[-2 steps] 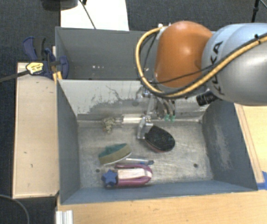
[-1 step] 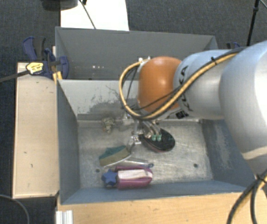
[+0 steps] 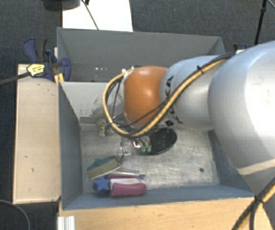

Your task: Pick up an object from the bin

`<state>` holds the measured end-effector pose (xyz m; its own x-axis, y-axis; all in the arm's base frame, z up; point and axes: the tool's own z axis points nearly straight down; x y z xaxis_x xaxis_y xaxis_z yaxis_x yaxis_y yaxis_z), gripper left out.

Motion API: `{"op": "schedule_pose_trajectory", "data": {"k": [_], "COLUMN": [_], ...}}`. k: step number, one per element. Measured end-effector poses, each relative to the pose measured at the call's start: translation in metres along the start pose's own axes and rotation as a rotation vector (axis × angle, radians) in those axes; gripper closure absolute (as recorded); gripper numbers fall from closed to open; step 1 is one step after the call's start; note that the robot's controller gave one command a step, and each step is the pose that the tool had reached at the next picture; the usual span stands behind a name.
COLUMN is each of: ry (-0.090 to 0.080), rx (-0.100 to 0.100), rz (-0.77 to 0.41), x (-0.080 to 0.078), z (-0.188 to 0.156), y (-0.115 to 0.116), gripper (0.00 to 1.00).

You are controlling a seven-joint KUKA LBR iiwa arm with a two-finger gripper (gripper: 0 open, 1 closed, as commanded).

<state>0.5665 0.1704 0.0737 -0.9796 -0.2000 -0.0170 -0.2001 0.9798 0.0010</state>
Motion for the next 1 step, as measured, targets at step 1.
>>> {"op": "schedule_pose_trajectory", "data": {"k": [1], "ry": [0.004], "rx": [-0.001], "rz": [-0.169], "x": [0.055], "z": [-0.0255], "y": [0.0305], "gripper": [0.0]}}
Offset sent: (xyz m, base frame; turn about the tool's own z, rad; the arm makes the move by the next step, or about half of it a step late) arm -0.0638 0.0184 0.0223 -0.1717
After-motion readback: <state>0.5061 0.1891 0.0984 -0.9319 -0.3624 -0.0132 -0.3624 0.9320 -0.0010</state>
